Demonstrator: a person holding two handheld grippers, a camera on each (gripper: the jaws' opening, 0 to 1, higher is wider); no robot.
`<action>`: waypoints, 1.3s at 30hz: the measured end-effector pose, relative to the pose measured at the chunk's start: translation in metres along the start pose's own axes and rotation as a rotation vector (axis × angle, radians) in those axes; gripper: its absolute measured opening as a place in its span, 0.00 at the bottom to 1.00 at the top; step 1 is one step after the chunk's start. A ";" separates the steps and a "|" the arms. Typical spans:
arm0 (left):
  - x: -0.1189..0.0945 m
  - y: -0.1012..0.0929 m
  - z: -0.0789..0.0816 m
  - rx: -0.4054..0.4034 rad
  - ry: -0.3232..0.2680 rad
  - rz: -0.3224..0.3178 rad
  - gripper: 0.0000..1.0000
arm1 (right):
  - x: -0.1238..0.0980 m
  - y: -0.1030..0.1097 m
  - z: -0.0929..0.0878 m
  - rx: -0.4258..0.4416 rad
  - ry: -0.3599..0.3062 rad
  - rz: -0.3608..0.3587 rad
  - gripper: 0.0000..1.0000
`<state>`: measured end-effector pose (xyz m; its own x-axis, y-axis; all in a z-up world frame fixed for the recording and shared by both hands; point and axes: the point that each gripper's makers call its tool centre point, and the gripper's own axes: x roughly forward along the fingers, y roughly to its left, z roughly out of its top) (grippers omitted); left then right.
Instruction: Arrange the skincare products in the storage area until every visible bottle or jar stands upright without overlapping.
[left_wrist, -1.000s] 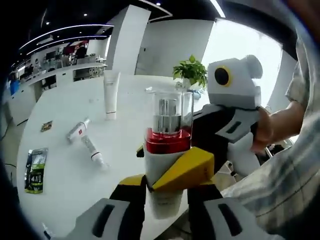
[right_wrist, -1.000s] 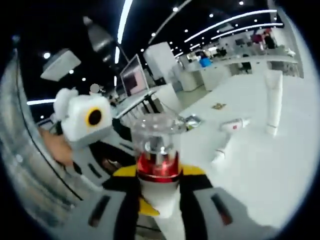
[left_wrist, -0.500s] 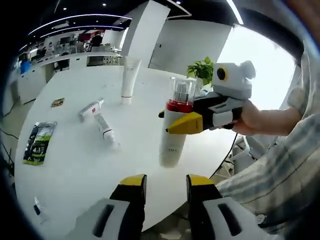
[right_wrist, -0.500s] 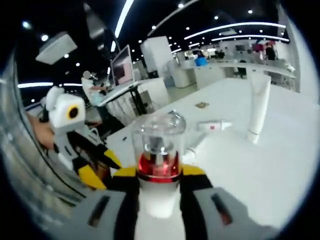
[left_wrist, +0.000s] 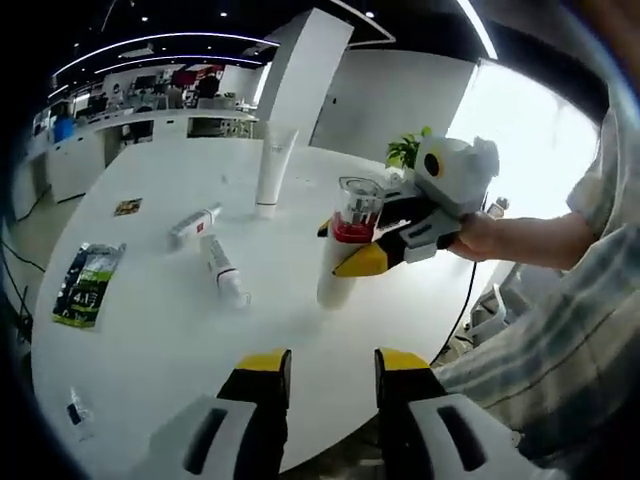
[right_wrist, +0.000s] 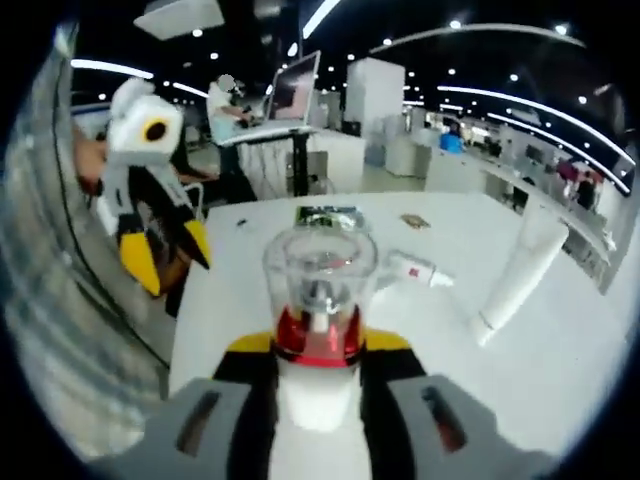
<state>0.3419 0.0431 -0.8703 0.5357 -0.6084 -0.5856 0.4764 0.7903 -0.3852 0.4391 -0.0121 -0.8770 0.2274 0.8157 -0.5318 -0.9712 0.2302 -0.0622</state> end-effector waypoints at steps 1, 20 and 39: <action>0.000 -0.001 0.003 -0.009 -0.019 -0.006 0.37 | -0.001 0.000 -0.001 -0.007 -0.006 0.001 0.28; -0.001 0.004 0.013 -0.008 -0.052 0.003 0.37 | -0.014 -0.001 -0.007 0.056 -0.123 0.097 0.30; 0.007 -0.013 0.021 0.036 -0.057 -0.079 0.37 | -0.028 0.002 -0.004 -0.022 0.002 0.073 0.27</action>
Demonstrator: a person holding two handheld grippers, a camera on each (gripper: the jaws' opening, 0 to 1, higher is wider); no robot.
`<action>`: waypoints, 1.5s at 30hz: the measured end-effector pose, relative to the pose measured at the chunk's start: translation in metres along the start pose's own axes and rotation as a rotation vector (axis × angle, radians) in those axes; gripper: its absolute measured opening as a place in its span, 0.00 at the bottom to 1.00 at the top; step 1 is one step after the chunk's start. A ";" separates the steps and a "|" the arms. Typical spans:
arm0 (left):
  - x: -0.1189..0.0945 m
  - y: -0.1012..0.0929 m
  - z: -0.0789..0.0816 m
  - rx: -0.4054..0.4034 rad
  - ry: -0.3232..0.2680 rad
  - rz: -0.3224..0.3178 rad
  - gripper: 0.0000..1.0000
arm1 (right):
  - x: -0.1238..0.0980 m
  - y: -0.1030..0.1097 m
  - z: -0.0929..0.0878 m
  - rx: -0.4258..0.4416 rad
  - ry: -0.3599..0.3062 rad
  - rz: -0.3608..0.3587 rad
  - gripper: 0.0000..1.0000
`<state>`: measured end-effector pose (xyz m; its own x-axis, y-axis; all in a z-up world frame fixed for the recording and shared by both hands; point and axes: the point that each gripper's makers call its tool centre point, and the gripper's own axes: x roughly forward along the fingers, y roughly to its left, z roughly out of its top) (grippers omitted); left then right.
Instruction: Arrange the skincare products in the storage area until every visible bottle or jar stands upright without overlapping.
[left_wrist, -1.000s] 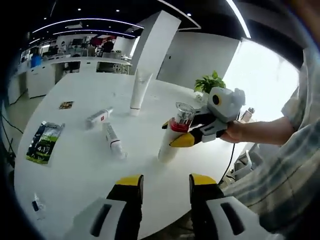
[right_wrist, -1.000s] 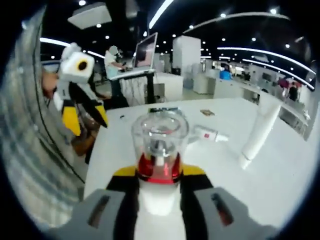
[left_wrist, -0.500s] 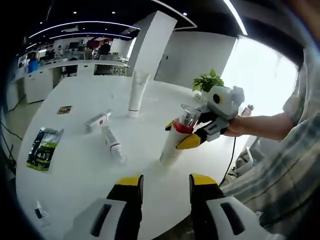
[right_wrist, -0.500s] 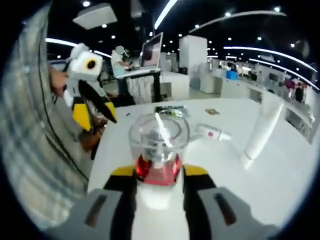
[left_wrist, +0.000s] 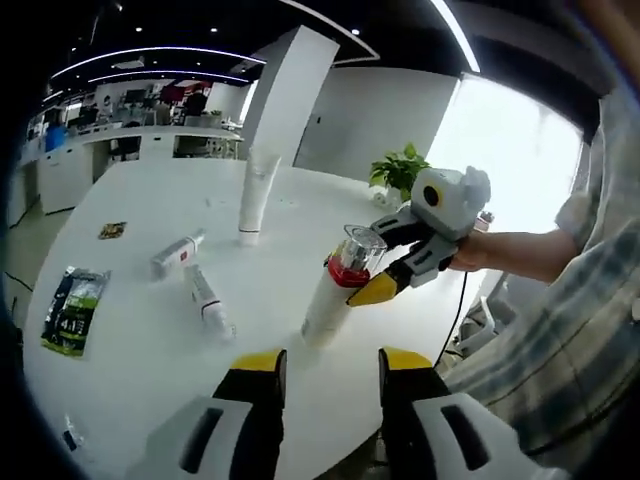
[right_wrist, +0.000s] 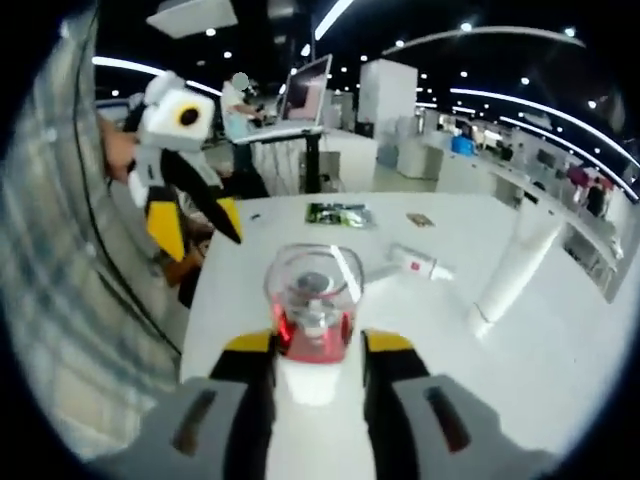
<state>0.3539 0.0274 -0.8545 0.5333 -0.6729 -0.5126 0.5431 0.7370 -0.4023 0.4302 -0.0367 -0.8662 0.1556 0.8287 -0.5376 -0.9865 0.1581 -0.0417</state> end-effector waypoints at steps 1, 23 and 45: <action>0.000 0.000 -0.001 0.009 0.007 -0.003 0.37 | 0.000 0.004 0.000 -0.018 0.009 0.035 0.27; -0.007 0.010 -0.011 0.003 0.023 0.042 0.37 | 0.013 -0.001 -0.021 0.102 -0.014 0.082 0.35; -0.010 0.011 -0.019 -0.038 0.027 0.076 0.37 | 0.020 -0.009 -0.018 0.139 -0.013 0.017 0.27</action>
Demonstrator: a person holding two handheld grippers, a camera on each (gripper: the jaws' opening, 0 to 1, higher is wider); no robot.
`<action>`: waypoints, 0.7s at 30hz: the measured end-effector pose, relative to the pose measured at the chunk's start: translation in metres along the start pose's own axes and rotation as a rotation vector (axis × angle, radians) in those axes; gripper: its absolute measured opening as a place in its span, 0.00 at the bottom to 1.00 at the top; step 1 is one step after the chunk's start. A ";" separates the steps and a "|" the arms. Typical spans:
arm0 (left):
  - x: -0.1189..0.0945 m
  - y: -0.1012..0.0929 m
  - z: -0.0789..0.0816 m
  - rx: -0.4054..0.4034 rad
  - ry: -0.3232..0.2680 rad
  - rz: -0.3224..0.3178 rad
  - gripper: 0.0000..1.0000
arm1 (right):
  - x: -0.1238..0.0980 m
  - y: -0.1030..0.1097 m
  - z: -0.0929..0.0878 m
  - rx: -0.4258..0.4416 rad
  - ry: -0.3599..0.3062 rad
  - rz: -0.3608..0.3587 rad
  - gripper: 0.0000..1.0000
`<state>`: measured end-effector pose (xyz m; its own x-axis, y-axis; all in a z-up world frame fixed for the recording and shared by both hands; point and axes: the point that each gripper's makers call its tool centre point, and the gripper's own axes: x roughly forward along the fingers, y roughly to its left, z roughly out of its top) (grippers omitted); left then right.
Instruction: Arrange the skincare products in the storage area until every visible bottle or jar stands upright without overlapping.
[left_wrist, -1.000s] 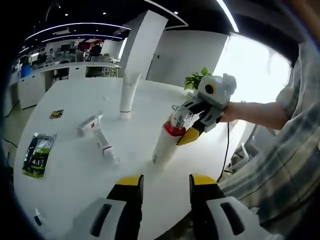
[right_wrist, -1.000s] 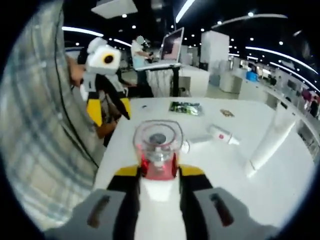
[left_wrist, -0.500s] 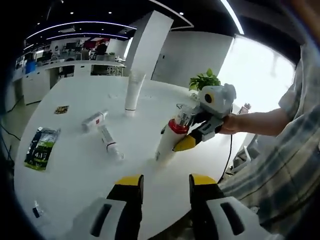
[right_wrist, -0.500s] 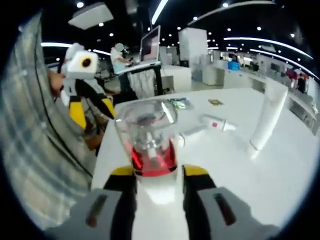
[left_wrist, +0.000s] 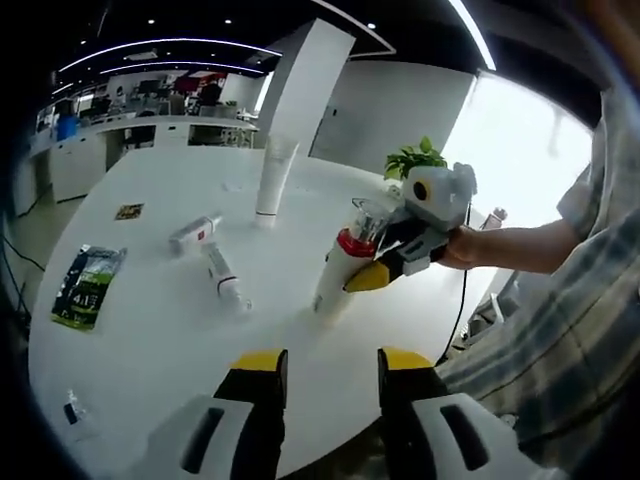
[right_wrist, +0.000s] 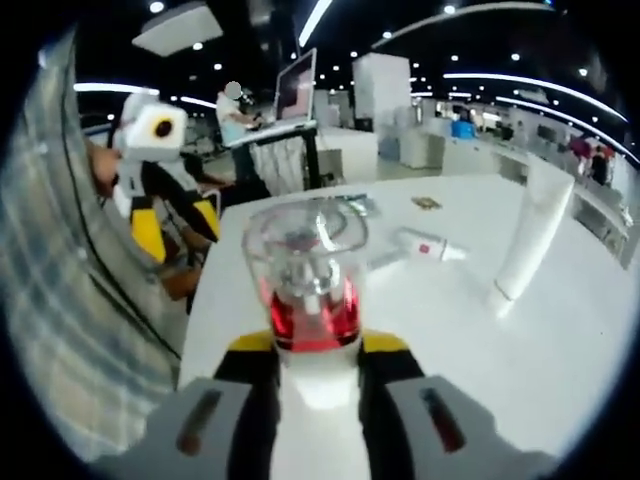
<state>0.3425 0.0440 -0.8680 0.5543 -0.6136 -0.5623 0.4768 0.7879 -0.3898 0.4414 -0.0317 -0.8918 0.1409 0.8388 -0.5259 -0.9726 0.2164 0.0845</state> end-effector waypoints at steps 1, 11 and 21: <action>0.000 0.000 -0.001 0.001 0.004 0.002 0.37 | -0.001 -0.001 0.000 0.001 0.001 -0.003 0.27; 0.000 -0.004 -0.009 -0.003 0.024 0.011 0.35 | -0.021 -0.020 0.007 0.049 -0.032 -0.046 0.27; 0.002 -0.012 -0.018 0.000 0.039 0.007 0.34 | -0.038 -0.042 0.016 0.103 -0.070 -0.097 0.27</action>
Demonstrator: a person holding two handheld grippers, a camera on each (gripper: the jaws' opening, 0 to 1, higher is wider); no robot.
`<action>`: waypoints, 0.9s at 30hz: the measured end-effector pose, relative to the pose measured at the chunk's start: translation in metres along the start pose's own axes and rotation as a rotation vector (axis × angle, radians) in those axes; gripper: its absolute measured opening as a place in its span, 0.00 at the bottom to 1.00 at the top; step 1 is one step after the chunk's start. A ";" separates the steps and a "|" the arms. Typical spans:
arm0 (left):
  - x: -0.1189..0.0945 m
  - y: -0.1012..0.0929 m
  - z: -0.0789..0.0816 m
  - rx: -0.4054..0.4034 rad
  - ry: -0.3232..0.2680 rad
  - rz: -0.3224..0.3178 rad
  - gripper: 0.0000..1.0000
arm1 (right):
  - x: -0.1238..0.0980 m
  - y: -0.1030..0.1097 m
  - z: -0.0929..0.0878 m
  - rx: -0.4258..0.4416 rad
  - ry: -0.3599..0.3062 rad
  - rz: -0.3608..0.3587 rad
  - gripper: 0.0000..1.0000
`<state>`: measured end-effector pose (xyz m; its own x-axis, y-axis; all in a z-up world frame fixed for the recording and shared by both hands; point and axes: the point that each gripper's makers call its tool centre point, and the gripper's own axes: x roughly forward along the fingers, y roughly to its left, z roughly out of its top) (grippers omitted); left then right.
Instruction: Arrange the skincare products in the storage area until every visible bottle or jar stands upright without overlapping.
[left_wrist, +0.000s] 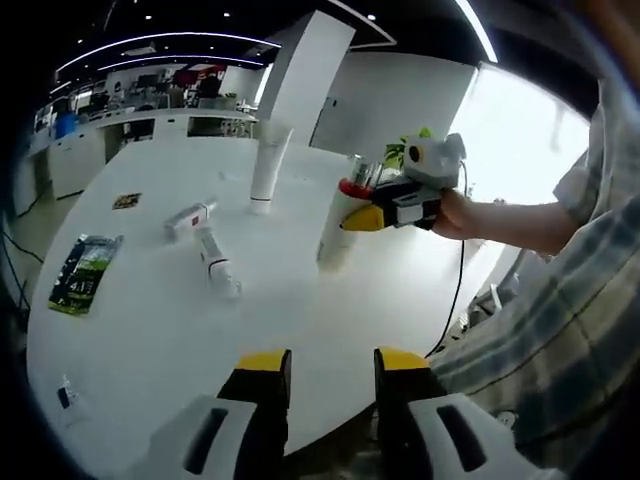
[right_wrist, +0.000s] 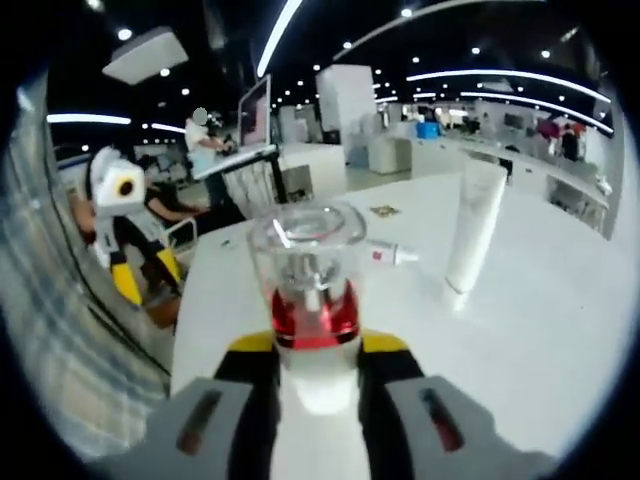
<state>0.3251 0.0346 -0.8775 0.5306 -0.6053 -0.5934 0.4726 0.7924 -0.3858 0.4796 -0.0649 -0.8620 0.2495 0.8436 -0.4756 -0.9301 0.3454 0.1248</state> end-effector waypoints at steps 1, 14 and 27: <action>0.000 0.000 0.000 -0.003 -0.002 0.000 0.34 | -0.001 -0.002 0.000 0.001 0.001 0.000 0.27; 0.002 0.003 -0.003 -0.021 0.017 0.014 0.33 | -0.010 -0.060 0.015 -0.020 -0.007 -0.099 0.27; -0.004 0.010 -0.007 -0.063 0.039 0.034 0.33 | 0.001 -0.128 0.029 -0.031 -0.002 -0.133 0.27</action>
<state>0.3231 0.0454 -0.8838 0.5174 -0.5755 -0.6333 0.4091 0.8164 -0.4076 0.6069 -0.0969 -0.8532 0.3716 0.7918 -0.4847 -0.8967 0.4414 0.0337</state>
